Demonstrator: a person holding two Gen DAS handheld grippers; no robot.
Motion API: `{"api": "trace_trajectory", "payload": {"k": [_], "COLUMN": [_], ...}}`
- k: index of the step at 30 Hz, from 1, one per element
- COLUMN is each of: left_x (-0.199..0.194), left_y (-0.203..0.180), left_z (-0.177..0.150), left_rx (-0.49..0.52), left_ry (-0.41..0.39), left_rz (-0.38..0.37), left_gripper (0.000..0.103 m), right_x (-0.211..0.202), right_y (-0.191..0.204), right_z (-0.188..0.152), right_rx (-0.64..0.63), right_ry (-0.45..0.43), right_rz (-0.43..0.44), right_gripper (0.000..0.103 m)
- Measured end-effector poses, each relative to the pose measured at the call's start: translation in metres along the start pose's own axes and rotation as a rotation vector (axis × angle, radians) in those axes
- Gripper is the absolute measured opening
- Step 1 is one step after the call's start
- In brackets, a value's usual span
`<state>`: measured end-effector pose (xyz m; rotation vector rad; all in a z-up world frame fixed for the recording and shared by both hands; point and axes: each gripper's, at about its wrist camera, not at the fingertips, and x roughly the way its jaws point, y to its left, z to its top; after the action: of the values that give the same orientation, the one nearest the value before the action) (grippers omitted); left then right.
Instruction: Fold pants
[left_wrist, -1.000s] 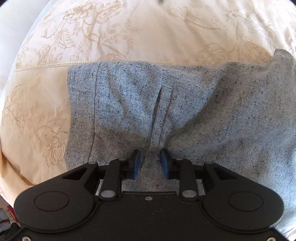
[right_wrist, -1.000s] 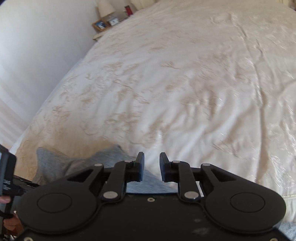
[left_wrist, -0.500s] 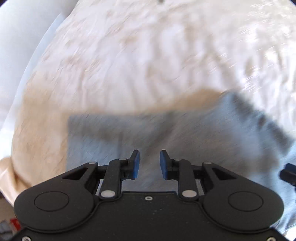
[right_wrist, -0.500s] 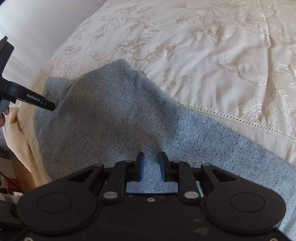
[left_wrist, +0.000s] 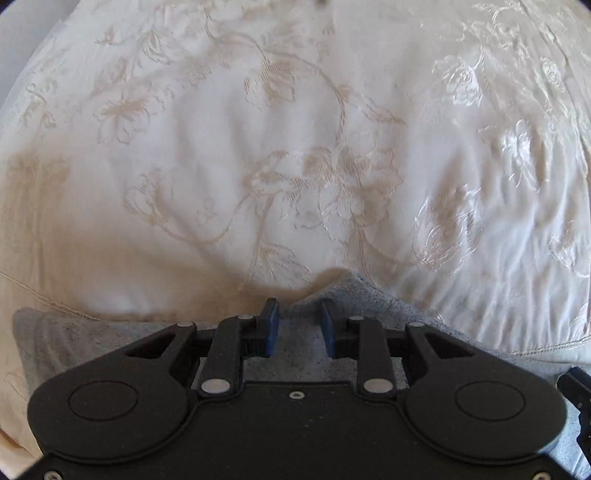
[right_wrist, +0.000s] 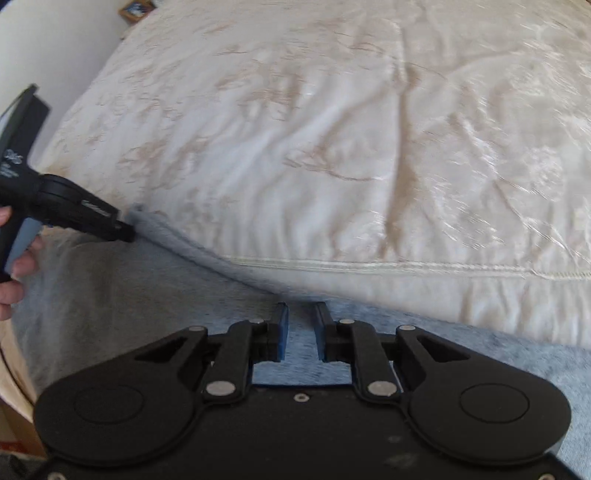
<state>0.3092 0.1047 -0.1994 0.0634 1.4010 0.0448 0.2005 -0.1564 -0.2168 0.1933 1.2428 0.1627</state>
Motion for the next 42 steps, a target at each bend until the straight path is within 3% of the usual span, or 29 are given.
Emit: {"api": "trace_trajectory", "payload": {"k": [3,5,8,10,12,14,17,19,21,25,27,30,35,38,42], "left_x": [-0.026,-0.036,-0.034,-0.022,-0.010,-0.010,-0.026,-0.043,-0.050,-0.028,-0.019,-0.019,-0.038,-0.061,-0.064], "left_y": [0.007,0.018,0.043,0.056,0.070,0.076,0.077,0.080,0.087,0.112,0.129,0.141,0.135,0.111,0.068], "left_z": [-0.018,-0.041,-0.079,-0.109,-0.144,-0.165,-0.166,-0.164,-0.161,-0.160,-0.165,-0.167,-0.166,-0.177,-0.181], "left_rx": [0.044,0.061,0.060,0.057,0.086,0.118,0.094,0.063,0.039,0.010,0.008,0.022,0.074,0.137,0.213], "left_ry": [-0.065,-0.077,-0.025,0.044,0.100,0.055,0.013,-0.074,-0.133,-0.087,-0.075,-0.077,-0.107,-0.186,-0.204], "left_rz": [0.035,0.037,0.004,-0.006,0.034,0.012,0.014,0.031,0.042,0.161,0.115,0.074,0.139,0.063,-0.071], "left_gripper": [0.037,0.037,0.038,0.038,0.038,0.038,0.038,0.038,0.038,0.040,0.046,0.046,0.042,0.041,0.042], "right_x": [-0.014,-0.021,-0.016,-0.004,0.008,0.022,0.025,0.016,-0.001,-0.017,-0.015,-0.005,-0.005,-0.013,-0.032], "right_y": [0.010,0.023,0.048,0.060,0.067,0.066,0.070,0.079,0.092,0.126,0.141,0.161,0.172,0.171,0.167], "right_z": [-0.003,-0.003,0.000,0.002,0.000,-0.004,-0.007,-0.008,-0.015,-0.041,-0.061,-0.099,-0.136,-0.137,-0.135], "right_rx": [-0.068,-0.119,-0.183,-0.201,-0.189,-0.158,-0.163,-0.193,-0.220,-0.272,-0.306,-0.375,-0.394,-0.334,-0.225], "right_ry": [-0.069,-0.102,-0.086,-0.073,-0.051,-0.007,-0.023,-0.033,-0.066,-0.053,-0.007,0.088,0.110,0.085,-0.016], "right_rz": [-0.022,0.037,0.107,0.093,0.056,0.018,-0.010,-0.018,0.050,0.186,0.217,0.214,0.141,0.119,0.064], "right_gripper": [0.020,0.020,0.021,0.021,0.022,0.023,0.023,0.027,0.027,0.027,0.027,0.027,0.028,0.028,0.027]}}
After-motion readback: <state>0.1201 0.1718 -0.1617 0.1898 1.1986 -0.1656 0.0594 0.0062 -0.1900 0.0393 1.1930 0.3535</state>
